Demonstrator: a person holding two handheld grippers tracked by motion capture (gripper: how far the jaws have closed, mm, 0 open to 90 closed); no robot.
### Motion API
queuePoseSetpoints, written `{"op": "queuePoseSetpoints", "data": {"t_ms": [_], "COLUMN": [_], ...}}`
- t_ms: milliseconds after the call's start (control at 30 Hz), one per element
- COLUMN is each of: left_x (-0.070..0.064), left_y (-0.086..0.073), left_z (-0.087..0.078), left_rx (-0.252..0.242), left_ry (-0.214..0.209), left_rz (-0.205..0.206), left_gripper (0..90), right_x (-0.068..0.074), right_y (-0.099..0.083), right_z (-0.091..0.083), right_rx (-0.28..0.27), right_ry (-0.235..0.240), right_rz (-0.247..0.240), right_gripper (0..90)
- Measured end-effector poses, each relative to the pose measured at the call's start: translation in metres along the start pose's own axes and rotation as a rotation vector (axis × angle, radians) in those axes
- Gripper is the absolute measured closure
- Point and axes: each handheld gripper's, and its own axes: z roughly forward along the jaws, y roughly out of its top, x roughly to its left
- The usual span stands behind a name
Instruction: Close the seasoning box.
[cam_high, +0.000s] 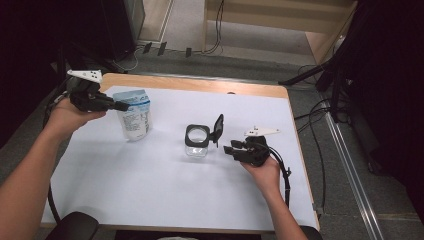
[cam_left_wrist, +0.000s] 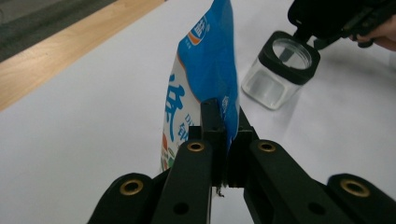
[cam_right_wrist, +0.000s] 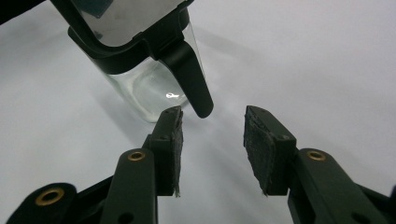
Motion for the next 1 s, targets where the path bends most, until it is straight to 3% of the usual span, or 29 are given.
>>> {"op": "queuePoseSetpoints", "data": {"t_ms": [133,400,500,733,1000], "left_x": [-0.006,-0.027,-0.033,-0.045,-0.052], "left_y": [0.009,0.029,0.035,0.047,0.057], "left_z": [-0.003,-0.008,-0.009,-0.015,-0.018], "left_rx": [-0.037,-0.044,-0.044,-0.056,-0.055], "left_ry": [0.008,0.016,0.007,-0.008,-0.027], "left_rz": [-0.025,-0.041,-0.052,-0.016,-0.013], "left_gripper": [90.0,90.0,90.0,90.0,90.0], "right_x": [0.004,0.021,0.032,0.067,0.102], "right_y": [0.000,0.002,0.002,0.007,0.017], "right_z": [-0.004,-0.015,-0.021,-0.029,-0.011], "right_rx": [-0.012,-0.042,-0.047,-0.051,-0.028], "right_ry": [0.000,0.019,0.036,0.106,0.173], "right_rz": [-0.003,-0.020,-0.016,-0.050,-0.113], "right_gripper": [58.7,58.4,58.5,60.5,60.2]}}
